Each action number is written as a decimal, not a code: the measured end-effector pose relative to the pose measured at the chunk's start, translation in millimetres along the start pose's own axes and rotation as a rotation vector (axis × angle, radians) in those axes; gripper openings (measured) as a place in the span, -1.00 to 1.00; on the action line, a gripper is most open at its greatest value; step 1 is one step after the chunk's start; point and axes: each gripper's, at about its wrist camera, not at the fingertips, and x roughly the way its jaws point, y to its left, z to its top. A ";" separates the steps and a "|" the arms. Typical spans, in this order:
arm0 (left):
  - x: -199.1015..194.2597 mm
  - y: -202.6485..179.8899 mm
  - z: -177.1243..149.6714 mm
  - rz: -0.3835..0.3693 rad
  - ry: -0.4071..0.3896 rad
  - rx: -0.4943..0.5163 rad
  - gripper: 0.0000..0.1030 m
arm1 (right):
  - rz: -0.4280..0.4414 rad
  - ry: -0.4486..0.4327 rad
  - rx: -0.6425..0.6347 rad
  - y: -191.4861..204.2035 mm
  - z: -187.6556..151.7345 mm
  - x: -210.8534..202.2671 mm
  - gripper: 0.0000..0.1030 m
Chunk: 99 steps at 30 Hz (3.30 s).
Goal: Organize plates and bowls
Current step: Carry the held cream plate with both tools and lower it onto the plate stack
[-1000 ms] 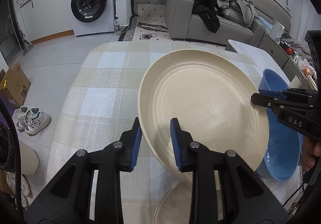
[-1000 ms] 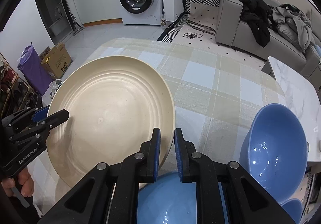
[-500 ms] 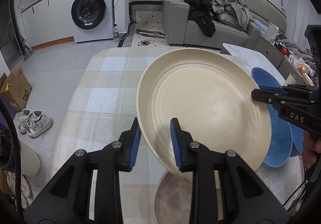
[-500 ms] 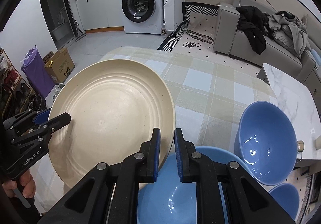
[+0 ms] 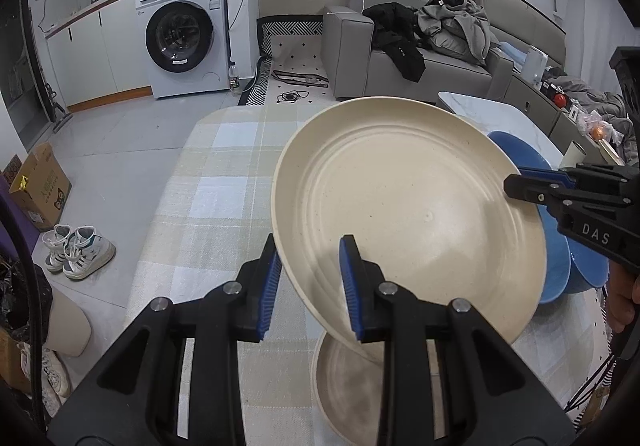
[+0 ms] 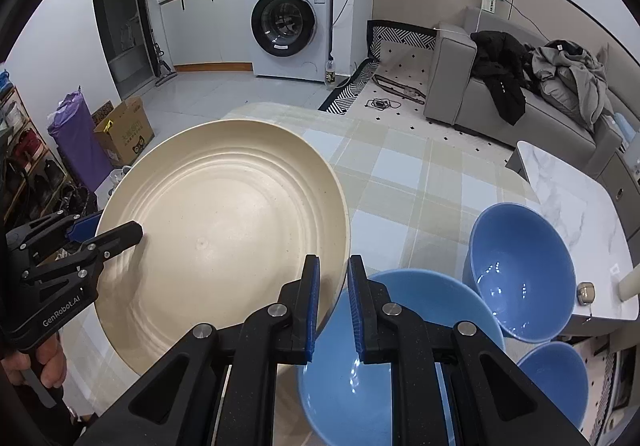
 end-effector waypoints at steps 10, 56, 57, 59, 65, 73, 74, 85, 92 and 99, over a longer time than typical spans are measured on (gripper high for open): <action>-39.0 -12.0 -17.8 -0.015 -0.021 0.019 -0.52 | -0.007 -0.030 -0.001 9.6 -20.2 -26.0 -0.70; -17.1 0.7 -84.6 -0.092 0.048 0.048 -0.52 | -0.004 -0.106 0.124 36.1 -119.5 -45.5 -0.67; -15.2 1.3 -85.8 -0.095 0.051 0.047 -0.52 | -0.003 -0.108 0.128 36.5 -122.0 -45.9 -0.67; -12.8 1.2 -88.7 -0.092 0.057 0.048 -0.52 | 0.005 -0.113 0.147 36.6 -126.4 -45.9 -0.67; -2.7 -1.0 -92.1 -0.069 0.063 0.077 -0.52 | 0.019 -0.116 0.188 37.6 -141.9 -39.9 -0.67; 9.7 -3.5 -96.9 -0.069 0.080 0.095 -0.51 | 0.011 -0.121 0.197 39.8 -160.4 -35.6 -0.67; 11.0 -3.0 -97.5 -0.066 0.082 0.094 -0.51 | 0.009 -0.122 0.194 40.3 -160.6 -35.1 -0.67; 32.2 -4.8 -100.4 -0.050 0.113 0.108 -0.49 | 0.025 -0.107 0.191 37.6 -160.6 -23.6 -0.67; 41.8 -8.0 -104.4 -0.043 0.127 0.122 -0.49 | 0.015 -0.085 0.176 38.7 -161.9 -15.8 -0.66; 56.1 -15.4 -107.5 -0.037 0.144 0.143 -0.49 | 0.022 -0.069 0.185 33.9 -162.9 -10.5 -0.66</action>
